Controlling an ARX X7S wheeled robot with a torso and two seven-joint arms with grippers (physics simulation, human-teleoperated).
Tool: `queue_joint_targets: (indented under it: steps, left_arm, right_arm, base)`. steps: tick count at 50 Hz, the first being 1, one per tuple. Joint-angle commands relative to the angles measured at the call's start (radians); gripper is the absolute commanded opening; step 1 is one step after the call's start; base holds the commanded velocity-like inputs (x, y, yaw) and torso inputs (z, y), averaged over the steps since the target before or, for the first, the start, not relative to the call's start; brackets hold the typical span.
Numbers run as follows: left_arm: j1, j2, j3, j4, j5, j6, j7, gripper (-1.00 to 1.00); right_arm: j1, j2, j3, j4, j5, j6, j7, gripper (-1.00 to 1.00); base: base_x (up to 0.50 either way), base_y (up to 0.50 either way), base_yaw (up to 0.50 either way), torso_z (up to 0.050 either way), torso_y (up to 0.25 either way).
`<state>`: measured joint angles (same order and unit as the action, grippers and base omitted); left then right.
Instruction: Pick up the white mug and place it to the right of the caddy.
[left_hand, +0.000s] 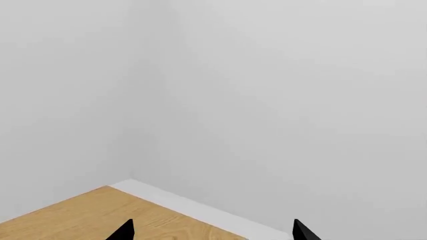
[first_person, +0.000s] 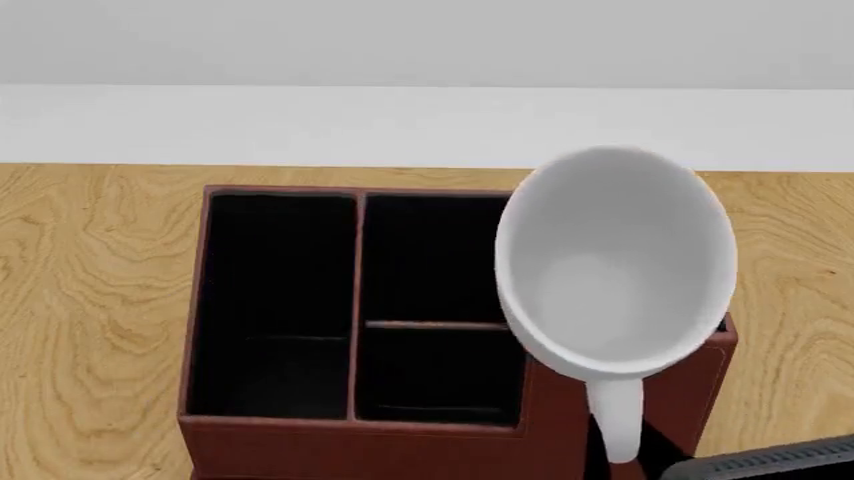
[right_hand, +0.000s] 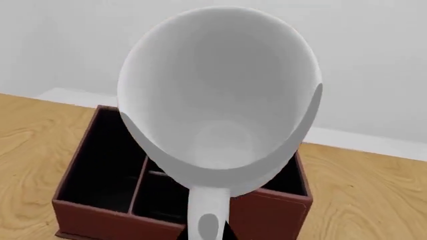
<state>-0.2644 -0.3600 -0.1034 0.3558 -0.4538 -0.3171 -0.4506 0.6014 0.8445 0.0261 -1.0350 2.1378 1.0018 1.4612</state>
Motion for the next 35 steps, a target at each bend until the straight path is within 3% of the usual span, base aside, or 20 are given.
queue_joint_targets:
  steps: [1, 11, 35]
  left_arm:
    - [-0.002, 0.0, 0.006, -0.007, 0.003, 0.005, 0.0, 1.0]
    - [-0.003, -0.001, 0.013, -0.01, 0.006, 0.007, -0.002, 1.0]
    - [-0.042, 0.016, 0.069, -0.132, 0.072, 0.058, 0.006, 1.0]
  right_arm:
    - [-0.15, 0.02, 0.289, 0.022, 0.031, 0.073, -0.056, -1.0]
    - [-0.313, -0.017, 0.555, 0.055, 0.007, 0.158, -0.15, -1.0]
    - [-0.392, 0.1, 0.76, 0.192, 0.073, 0.156, -0.143, -1.0]
  base:
    - [0.0, 0.0, 0.0, 0.0, 0.0]
    - [0.0, 0.0, 0.0, 0.0, 0.001]
    - [0.0, 0.0, 0.0, 0.0, 0.0]
